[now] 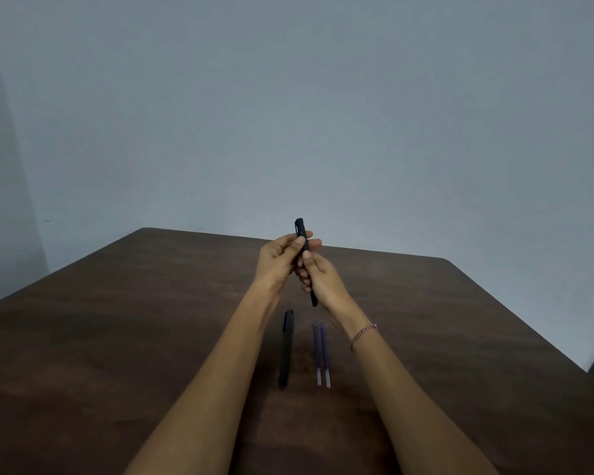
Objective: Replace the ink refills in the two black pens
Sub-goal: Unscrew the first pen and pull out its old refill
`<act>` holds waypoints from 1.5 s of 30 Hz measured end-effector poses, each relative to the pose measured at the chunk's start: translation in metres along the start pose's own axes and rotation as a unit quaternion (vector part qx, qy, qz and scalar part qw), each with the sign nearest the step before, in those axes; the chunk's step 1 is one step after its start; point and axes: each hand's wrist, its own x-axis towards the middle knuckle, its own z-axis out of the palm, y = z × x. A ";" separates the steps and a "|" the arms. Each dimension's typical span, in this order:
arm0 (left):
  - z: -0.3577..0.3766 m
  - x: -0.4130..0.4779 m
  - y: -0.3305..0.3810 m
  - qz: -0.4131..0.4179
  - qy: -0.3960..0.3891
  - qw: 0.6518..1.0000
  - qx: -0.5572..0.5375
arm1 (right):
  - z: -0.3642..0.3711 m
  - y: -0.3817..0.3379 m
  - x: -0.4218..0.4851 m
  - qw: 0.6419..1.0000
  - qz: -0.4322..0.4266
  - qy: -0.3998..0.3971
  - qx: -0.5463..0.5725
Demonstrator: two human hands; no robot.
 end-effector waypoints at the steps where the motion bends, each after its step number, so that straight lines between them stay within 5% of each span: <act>1: 0.000 0.000 0.000 0.001 0.009 1.000 -0.002 | 0.001 0.001 0.001 1.000 -0.001 0.006 -0.004; 9: 0.003 -0.007 -0.004 -0.002 0.118 0.992 -0.034 | 0.000 0.008 0.000 0.997 -0.006 0.012 -0.076; 21: -0.002 -0.005 -0.005 -0.016 0.071 0.996 -0.046 | 0.000 0.005 -0.005 0.986 -0.044 0.032 -0.156; 33: 0.002 -0.007 -0.003 0.008 0.117 0.993 -0.030 | 0.006 0.003 -0.001 0.959 -0.053 0.115 -0.253; 45: 0.005 -0.010 0.001 0.008 0.096 0.994 -0.046 | 0.003 0.006 -0.002 0.969 -0.041 0.103 -0.221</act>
